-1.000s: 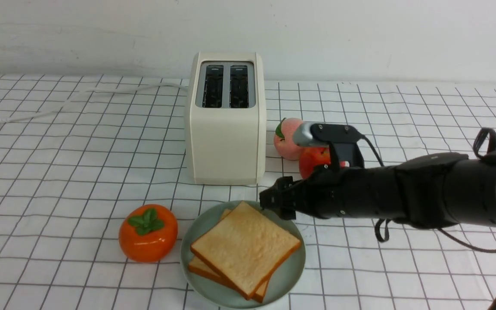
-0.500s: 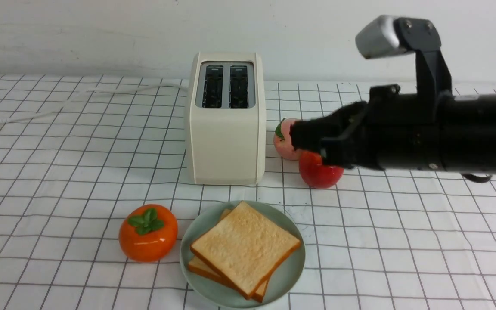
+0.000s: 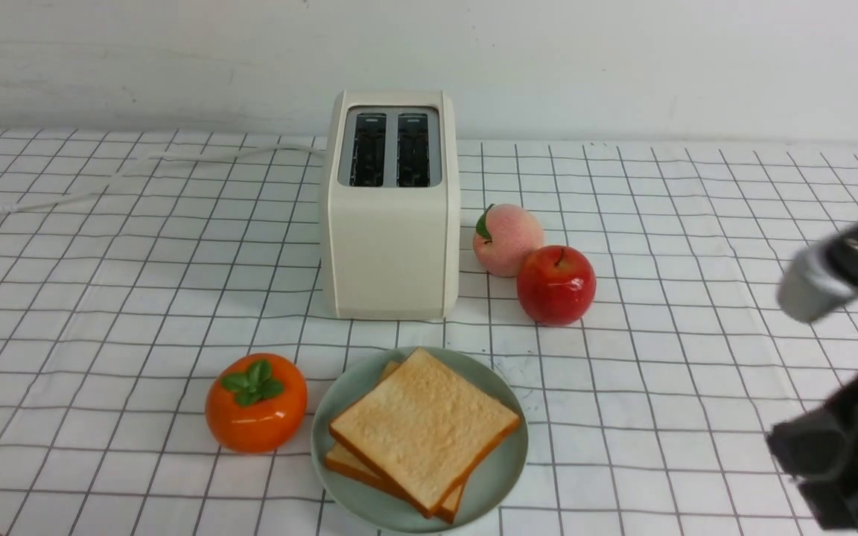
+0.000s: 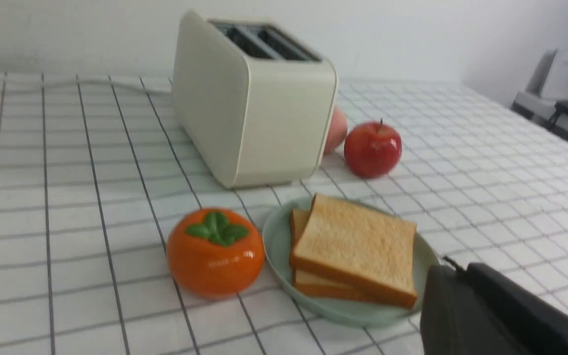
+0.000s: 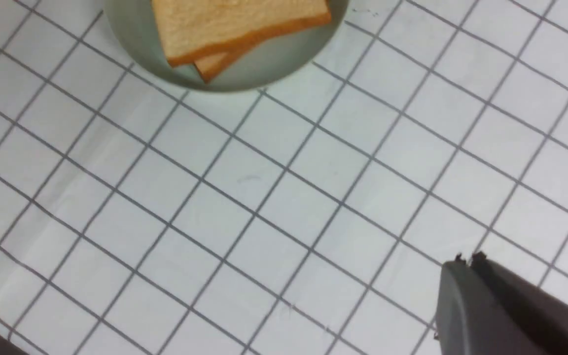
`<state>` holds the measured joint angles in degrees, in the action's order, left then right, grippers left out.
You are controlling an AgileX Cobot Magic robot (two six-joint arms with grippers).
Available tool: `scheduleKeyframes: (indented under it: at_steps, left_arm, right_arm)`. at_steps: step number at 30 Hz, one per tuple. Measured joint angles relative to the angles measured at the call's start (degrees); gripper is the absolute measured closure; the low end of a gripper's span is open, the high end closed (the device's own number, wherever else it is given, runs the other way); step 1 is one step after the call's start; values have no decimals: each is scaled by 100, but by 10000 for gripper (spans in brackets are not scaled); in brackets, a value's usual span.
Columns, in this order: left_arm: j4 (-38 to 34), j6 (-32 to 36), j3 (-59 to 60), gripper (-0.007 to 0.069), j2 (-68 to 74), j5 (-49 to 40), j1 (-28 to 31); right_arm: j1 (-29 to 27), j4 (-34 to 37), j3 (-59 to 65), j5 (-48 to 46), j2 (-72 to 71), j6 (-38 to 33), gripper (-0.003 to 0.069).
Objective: Take toasted bread from bread machine on white checkered table place on plate.
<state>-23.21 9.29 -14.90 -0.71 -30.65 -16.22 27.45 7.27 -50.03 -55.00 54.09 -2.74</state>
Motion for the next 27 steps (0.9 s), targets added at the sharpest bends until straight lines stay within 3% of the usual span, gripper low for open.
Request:
scheduleKeyframes:
  at_steps: [5, 16, 23, 27]
  left_arm:
    - [-6, 0, 16, 603, 0, -423, 0]
    - [-10, 0, 16, 589, 0, -484, 0]
    - [-10, 0, 16, 585, 0, -484, 0]
    - [-10, 0, 16, 581, 0, -484, 0]
  right_arm:
    - [0, -61, 440, -157, -780, 13, 655]
    - [0, -44, 524, -790, -1527, 13, 645]
    - [-83, -727, 534, -825, -1715, 13, 648]
    - [-1018, -918, 1074, 37, -2539, 13, 673]
